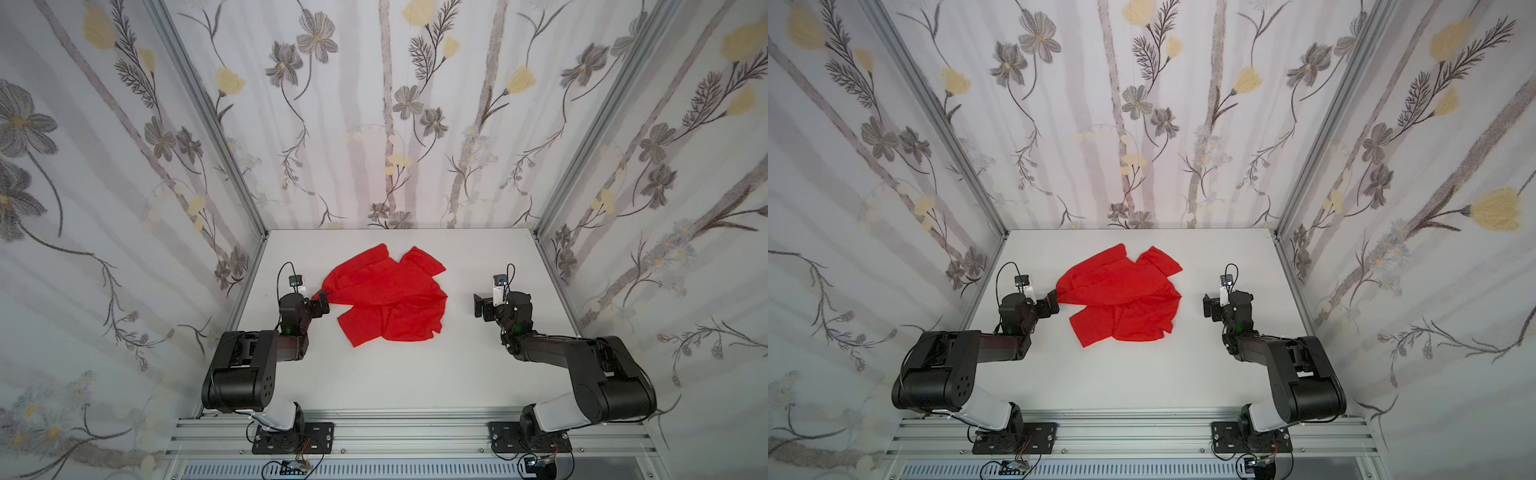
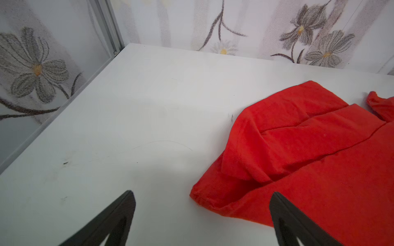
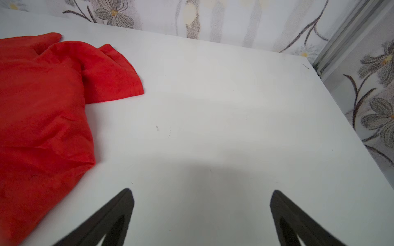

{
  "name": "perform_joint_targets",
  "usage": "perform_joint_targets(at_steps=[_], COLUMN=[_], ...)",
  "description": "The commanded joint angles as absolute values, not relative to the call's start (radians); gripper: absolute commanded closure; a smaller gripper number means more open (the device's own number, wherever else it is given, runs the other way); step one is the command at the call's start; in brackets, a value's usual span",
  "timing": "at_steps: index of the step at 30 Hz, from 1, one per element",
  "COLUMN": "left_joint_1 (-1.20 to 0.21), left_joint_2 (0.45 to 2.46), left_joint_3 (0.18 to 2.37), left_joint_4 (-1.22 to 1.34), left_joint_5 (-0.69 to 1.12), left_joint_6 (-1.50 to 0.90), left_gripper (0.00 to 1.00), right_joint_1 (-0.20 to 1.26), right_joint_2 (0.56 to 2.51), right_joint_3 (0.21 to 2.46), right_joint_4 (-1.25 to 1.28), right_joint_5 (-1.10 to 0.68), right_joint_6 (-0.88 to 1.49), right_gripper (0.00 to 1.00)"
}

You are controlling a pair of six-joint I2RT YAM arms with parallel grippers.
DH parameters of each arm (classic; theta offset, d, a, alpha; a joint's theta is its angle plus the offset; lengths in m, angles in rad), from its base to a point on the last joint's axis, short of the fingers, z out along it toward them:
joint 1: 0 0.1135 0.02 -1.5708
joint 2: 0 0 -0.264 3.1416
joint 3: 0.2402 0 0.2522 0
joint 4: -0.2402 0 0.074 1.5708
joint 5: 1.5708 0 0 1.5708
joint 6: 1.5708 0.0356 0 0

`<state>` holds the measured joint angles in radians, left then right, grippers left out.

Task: Fold and stack t-shirts
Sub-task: Flatten out the T-shirt at the center of the board.

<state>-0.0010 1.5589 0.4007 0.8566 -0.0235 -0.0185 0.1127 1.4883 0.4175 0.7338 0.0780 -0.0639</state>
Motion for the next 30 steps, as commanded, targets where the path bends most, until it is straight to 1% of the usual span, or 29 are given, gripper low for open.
perform_joint_targets(at_steps=[1,18,22,24,26,29,30], left_joint_1=[0.000,0.011,0.011,0.011,0.011,0.014,0.015], left_joint_2=[1.559,1.557,1.553,1.531,1.477,1.380,1.346], left_joint_3=[0.405,0.407,0.411,0.427,0.478,0.532,0.578], left_joint_4=[0.866,0.859,0.846,0.803,0.663,0.506,0.392], left_joint_5=[-0.016,0.005,-0.005,-0.040,-0.108,-0.127,-0.153], left_joint_6=[-0.013,-0.019,-0.022,-0.039,-0.065,-0.080,-0.138], left_gripper=[0.00,0.00,0.00,0.00,0.00,0.00,0.00], right_joint_1=[0.117,0.116,0.116,0.117,0.120,0.120,0.118], right_joint_2=[1.484,1.483,1.483,1.478,1.432,1.390,1.373], right_joint_3=[0.415,0.414,0.414,0.419,0.481,0.682,0.734], right_joint_4=[0.746,0.748,0.749,0.743,0.606,0.188,0.077], right_joint_5=[0.069,0.067,0.068,0.077,0.119,0.195,0.207], right_joint_6=[-0.073,-0.072,-0.072,-0.069,-0.059,-0.057,-0.051], right_gripper=[0.00,0.00,0.00,0.00,0.00,0.00,0.00])
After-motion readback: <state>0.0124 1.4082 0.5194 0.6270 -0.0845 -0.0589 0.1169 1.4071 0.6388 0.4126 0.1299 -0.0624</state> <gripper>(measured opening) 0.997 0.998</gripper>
